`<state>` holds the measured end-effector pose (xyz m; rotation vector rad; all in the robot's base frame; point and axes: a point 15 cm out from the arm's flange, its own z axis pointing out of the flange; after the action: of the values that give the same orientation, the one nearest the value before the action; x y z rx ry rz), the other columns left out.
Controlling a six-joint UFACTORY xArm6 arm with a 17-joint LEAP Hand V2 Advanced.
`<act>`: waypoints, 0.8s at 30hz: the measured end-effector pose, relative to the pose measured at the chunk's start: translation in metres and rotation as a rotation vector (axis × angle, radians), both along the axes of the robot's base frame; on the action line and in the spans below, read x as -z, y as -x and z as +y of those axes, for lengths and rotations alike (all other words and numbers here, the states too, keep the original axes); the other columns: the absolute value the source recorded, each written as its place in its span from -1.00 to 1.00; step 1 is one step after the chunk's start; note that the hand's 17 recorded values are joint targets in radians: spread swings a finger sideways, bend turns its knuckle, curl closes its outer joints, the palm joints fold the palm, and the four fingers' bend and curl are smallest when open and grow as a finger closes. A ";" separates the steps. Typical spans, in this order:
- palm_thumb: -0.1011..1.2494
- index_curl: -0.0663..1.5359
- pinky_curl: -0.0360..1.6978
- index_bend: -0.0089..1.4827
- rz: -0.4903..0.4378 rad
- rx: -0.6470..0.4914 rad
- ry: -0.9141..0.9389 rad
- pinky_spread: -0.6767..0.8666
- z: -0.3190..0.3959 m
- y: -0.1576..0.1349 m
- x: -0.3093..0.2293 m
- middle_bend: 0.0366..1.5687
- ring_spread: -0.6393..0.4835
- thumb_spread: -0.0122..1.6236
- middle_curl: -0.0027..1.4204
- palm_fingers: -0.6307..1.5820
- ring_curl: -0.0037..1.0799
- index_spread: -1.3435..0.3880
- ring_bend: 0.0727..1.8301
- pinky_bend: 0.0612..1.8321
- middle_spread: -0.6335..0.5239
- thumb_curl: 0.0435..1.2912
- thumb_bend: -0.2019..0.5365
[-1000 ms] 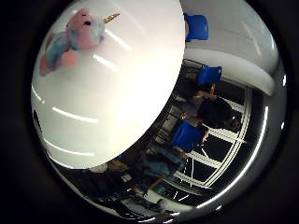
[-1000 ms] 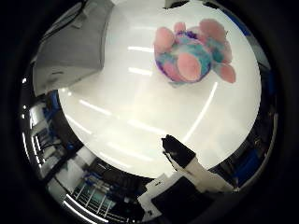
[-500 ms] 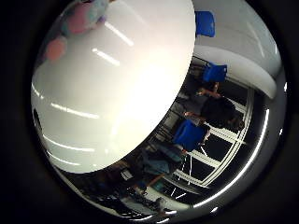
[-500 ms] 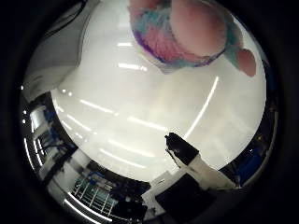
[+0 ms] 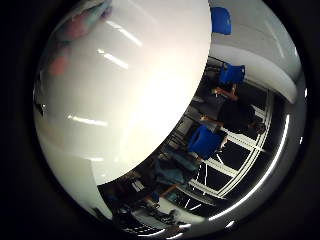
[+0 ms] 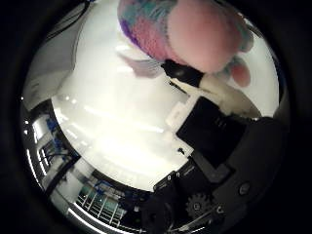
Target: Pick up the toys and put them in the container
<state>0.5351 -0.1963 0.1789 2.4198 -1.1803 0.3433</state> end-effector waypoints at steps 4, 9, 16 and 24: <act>0.29 -0.10 -0.15 -0.01 -0.025 0.022 0.002 -0.65 -0.012 0.003 -0.014 0.17 -0.48 0.34 0.20 0.56 0.27 -0.01 0.26 0.21 -0.61 -0.55 -0.47; 0.47 0.15 0.03 0.29 -0.071 0.030 -0.014 -0.54 -0.010 0.005 -0.047 0.40 -0.42 0.40 0.42 0.52 0.46 0.07 0.36 0.33 -0.53 -0.51 -0.47; 0.61 0.28 0.20 0.40 -0.043 0.013 -0.082 -0.46 0.020 0.029 -0.087 0.50 -0.39 0.45 0.50 0.47 0.61 0.16 0.41 0.37 -0.42 -0.40 -0.47; 0.64 0.31 0.33 0.43 0.055 0.054 -0.145 -0.40 0.039 0.078 -0.124 0.54 -0.38 0.44 0.52 0.45 0.70 0.20 0.41 0.34 -0.36 -0.31 -0.48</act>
<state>0.4568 -0.1570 0.3024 2.4966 -1.2844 0.1794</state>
